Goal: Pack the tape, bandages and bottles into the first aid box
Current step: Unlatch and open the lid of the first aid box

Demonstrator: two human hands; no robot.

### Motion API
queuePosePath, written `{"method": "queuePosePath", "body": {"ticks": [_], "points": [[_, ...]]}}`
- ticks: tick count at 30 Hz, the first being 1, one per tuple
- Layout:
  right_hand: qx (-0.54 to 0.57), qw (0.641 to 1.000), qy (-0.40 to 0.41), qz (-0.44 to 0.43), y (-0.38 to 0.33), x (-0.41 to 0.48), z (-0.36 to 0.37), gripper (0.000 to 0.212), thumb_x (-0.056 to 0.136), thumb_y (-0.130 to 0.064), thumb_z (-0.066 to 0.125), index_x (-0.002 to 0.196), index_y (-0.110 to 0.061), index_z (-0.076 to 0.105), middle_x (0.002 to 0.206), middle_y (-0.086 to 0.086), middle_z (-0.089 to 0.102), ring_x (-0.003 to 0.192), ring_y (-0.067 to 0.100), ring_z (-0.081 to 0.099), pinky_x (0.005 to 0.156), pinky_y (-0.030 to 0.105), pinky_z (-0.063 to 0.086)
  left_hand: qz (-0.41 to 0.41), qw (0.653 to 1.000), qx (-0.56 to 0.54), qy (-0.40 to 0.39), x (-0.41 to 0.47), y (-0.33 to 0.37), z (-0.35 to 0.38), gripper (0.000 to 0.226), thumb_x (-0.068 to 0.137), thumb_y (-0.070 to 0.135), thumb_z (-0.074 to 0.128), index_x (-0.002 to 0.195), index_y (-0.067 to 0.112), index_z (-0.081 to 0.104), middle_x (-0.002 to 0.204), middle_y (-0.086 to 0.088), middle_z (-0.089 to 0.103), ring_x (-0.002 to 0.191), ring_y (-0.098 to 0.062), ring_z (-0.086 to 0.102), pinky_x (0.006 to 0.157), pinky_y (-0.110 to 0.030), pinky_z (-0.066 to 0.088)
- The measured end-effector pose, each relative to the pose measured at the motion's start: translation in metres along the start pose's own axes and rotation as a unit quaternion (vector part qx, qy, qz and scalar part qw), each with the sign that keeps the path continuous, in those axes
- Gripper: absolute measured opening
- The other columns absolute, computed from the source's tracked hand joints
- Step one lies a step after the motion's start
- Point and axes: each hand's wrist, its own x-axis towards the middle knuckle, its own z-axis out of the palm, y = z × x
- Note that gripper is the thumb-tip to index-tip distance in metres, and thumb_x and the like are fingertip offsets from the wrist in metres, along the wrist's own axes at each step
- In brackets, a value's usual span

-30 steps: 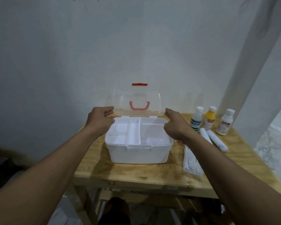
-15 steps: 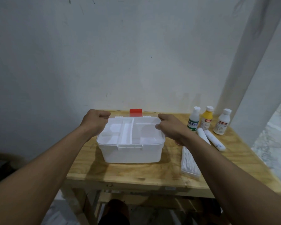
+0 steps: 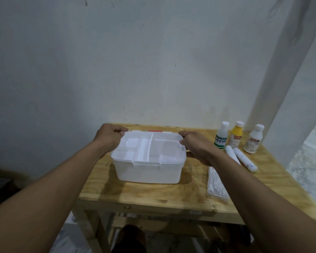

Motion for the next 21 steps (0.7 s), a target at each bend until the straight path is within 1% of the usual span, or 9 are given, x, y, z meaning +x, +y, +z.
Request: {"method": "queuePosePath", "body": {"ticks": [5,7,9,13,15,17,18,20,21], "points": [[0.0,1.0,0.009,-0.007,0.0,0.0,-0.001,0.037,0.099,0.002,0.04,0.134,0.005,0.051,0.137,0.021,0.056,0.093,0.019,0.058,0.094,0.041,0.054,-0.002,1.0,-0.007,-0.004,0.003,0.001,0.003,0.024,0.1,0.008,0.054,0.113,0.013,0.074,0.128,-0.005,0.065,0.124,-0.024,0.055,0.104,-0.028,0.041],[-0.002,1.0,0.007,-0.009,0.001,0.002,-0.001,0.035,0.1,0.001,0.04,0.132,0.002,0.054,0.128,0.017,0.059,0.094,0.018,0.058,0.093,0.04,0.055,-0.004,1.0,-0.008,-0.003,0.004,0.001,0.003,0.024,0.1,0.008,0.055,0.113,0.013,0.074,0.129,-0.005,0.064,0.125,-0.024,0.054,0.1,-0.026,0.039],[-0.007,1.0,0.007,-0.012,0.001,0.003,-0.001,0.034,0.1,0.0,0.04,0.131,0.001,0.056,0.118,0.012,0.058,0.1,0.022,0.059,0.096,0.043,0.056,-0.003,1.0,-0.006,-0.002,0.006,0.001,0.002,0.023,0.1,0.009,0.055,0.111,0.014,0.075,0.128,-0.005,0.065,0.124,-0.024,0.055,0.1,-0.026,0.04],[-0.014,1.0,0.005,-0.018,0.001,0.006,-0.002,0.032,0.099,-0.002,0.042,0.126,0.0,0.06,0.125,0.014,0.063,0.109,0.027,0.062,0.096,0.047,0.056,0.013,0.999,0.031,0.008,0.005,0.003,0.003,0.023,0.099,0.009,0.056,0.112,0.013,0.074,0.127,-0.005,0.066,0.122,-0.024,0.056,0.104,-0.028,0.042],[-0.018,1.0,0.002,-0.025,0.0,0.006,-0.003,0.031,0.099,-0.004,0.045,0.126,0.0,0.061,0.125,0.013,0.063,0.103,0.023,0.062,0.095,0.045,0.057,0.027,0.998,0.055,0.024,0.0,0.008,0.004,0.023,0.099,0.011,0.058,0.116,0.012,0.074,0.125,-0.006,0.067,0.119,-0.023,0.057,0.096,-0.024,0.041],[-0.015,1.0,0.002,-0.025,-0.001,0.003,-0.005,0.035,0.099,-0.004,0.046,0.133,0.001,0.055,0.121,0.01,0.059,0.096,0.019,0.059,0.096,0.044,0.056,0.038,0.996,0.078,0.033,-0.004,0.013,0.004,0.024,0.099,0.015,0.058,0.118,0.012,0.073,0.125,-0.006,0.068,0.117,-0.023,0.058,0.09,-0.023,0.039],[-0.007,1.0,0.002,-0.025,0.0,0.003,-0.007,0.039,0.099,-0.004,0.047,0.137,0.0,0.052,0.125,0.009,0.058,0.098,0.021,0.058,0.097,0.044,0.055,0.043,0.994,0.093,0.034,-0.006,0.016,0.005,0.025,0.1,0.018,0.058,0.118,0.012,0.073,0.124,-0.006,0.068,0.116,-0.024,0.059,0.089,-0.023,0.039],[0.003,1.0,0.007,-0.026,-0.001,0.001,-0.011,0.045,0.098,-0.007,0.05,0.143,-0.007,0.05,0.137,0.011,0.057,0.112,0.03,0.06,0.098,0.046,0.054,0.058,0.989,0.129,0.038,-0.01,0.024,0.007,0.025,0.099,0.023,0.057,0.114,0.013,0.074,0.121,-0.006,0.07,0.112,-0.025,0.061,0.087,-0.024,0.04],[-0.002,0.999,0.012,-0.03,-0.001,0.0,-0.014,0.045,0.097,-0.008,0.051,0.143,-0.009,0.051,0.138,0.014,0.057,0.117,0.033,0.061,0.097,0.046,0.055,0.067,0.986,0.145,0.044,-0.013,0.029,0.008,0.025,0.098,0.024,0.057,0.112,0.014,0.075,0.119,-0.006,0.071,0.11,-0.025,0.062,0.086,-0.025,0.041]]}}
